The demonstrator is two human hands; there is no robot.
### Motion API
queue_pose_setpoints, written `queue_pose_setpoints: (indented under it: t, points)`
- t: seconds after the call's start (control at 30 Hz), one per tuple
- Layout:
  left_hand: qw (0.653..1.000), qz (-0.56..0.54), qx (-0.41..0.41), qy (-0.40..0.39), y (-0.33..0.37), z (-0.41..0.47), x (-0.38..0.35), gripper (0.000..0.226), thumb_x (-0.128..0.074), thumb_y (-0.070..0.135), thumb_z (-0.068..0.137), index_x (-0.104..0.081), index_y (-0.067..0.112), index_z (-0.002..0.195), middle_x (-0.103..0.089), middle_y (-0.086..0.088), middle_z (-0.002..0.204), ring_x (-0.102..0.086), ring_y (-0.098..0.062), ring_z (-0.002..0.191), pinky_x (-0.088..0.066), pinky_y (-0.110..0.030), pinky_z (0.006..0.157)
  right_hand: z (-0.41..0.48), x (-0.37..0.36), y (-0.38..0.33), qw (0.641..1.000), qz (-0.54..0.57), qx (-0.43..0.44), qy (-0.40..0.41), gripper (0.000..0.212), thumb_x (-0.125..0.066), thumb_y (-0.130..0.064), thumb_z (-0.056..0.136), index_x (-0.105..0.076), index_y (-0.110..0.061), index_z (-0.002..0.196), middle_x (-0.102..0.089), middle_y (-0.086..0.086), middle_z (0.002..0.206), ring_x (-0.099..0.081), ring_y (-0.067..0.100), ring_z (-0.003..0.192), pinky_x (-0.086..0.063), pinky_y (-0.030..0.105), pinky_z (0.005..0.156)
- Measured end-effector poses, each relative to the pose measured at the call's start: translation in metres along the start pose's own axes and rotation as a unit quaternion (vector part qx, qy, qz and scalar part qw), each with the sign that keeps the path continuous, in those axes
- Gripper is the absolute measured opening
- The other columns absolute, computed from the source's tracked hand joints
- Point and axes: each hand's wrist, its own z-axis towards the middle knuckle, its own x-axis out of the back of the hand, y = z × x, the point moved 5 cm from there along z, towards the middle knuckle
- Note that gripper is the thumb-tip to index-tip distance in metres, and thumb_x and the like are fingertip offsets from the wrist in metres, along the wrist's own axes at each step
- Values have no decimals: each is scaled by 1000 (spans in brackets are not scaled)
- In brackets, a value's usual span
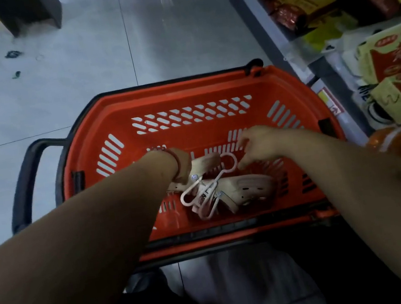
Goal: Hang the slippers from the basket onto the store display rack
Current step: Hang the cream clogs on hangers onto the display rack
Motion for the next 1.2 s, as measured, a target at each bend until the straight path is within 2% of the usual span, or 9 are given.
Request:
queue_pose_setpoints:
  t: [0.1, 0.33, 0.47, 0.57, 0.63, 0.73, 0.93, 1.07, 1.2]
  points:
    - [999, 7, 20, -39, 5, 16, -25, 25, -64, 26, 93, -66, 19, 117, -55, -3, 120, -62, -22, 100, -54, -26, 82, 17, -21, 5, 999, 7, -29, -36, 71, -86, -31, 75, -50, -15, 134, -62, 5, 102, -63, 27, 95, -53, 32, 75]
    - [994, -37, 92, -53, -23, 56, -77, 48, -61, 39, 92, -53, 25, 137, -42, -7, 144, -48, -28, 127, -45, -32, 98, 47, -53, 3, 1000, 19, -18, -15, 78, -83, -27, 80, -40, -13, 144, -54, 11, 137, -56, 30, 116, -42, 31, 80]
    - [988, -98, 118, 19, -37, 64, -78, 35, -58, 32, 96, -62, 12, 124, -49, -8, 136, -57, -28, 116, -47, -34, 102, 57, -54, -1, 993, 93, -61, -27, 57, -78, -24, 85, -50, -11, 132, -62, 9, 108, -61, 23, 87, -45, 29, 61]
    - [976, -130, 149, 93, -50, 58, -71, 32, -67, 22, 85, -64, 14, 116, -45, -15, 129, -59, -28, 103, -55, -35, 88, 63, -51, -4, 988, 133, -81, -5, 35, -72, -15, 88, -56, -7, 118, -64, 11, 93, -64, 24, 77, -45, 27, 54]
    - [973, -151, 148, 92, -50, 56, -75, 47, -74, 16, 80, -56, 15, 124, -43, -17, 133, -59, -32, 108, -56, -40, 89, 65, -52, -4, 988, 129, -88, 9, 18, -65, -10, 92, -61, -2, 108, -66, 12, 85, -64, 26, 72, -46, 27, 54]
    - [967, -166, 170, 90, -43, 53, -82, 72, -76, 12, 79, -39, 10, 141, -43, -17, 137, -55, -38, 119, -54, -48, 95, 70, -56, 1, 982, 157, -101, 21, 17, -56, -4, 98, -63, 5, 111, -72, 23, 87, -73, 33, 77, -58, 35, 64]
    - [943, -254, 193, 90, -63, 58, -92, 105, -77, 3, 79, -6, 11, 156, -59, -21, 126, -64, -34, 109, -58, -44, 89, 62, -53, 3, 975, 217, -48, 9, 12, -54, -9, 100, -64, -3, 97, -69, 21, 81, -69, 26, 66, -51, 28, 54]
    - [960, -235, 143, 60, -70, 62, -98, 82, -73, 11, 84, -28, 18, 152, -62, -14, 118, -63, -28, 100, -58, -38, 86, 61, -54, 4, 965, 262, -23, 6, 17, -53, -10, 102, -62, -10, 88, -68, 17, 88, -69, 25, 69, -55, 30, 55]
    - [960, -241, 118, 83, -74, 63, -100, 63, -69, 9, 86, -45, 20, 143, -64, -9, 118, -59, -22, 94, -54, -33, 83, 65, -55, 6, 956, 292, -3, -2, 14, -53, -11, 102, -66, -5, 99, -70, 18, 94, -72, 29, 77, -62, 35, 67]
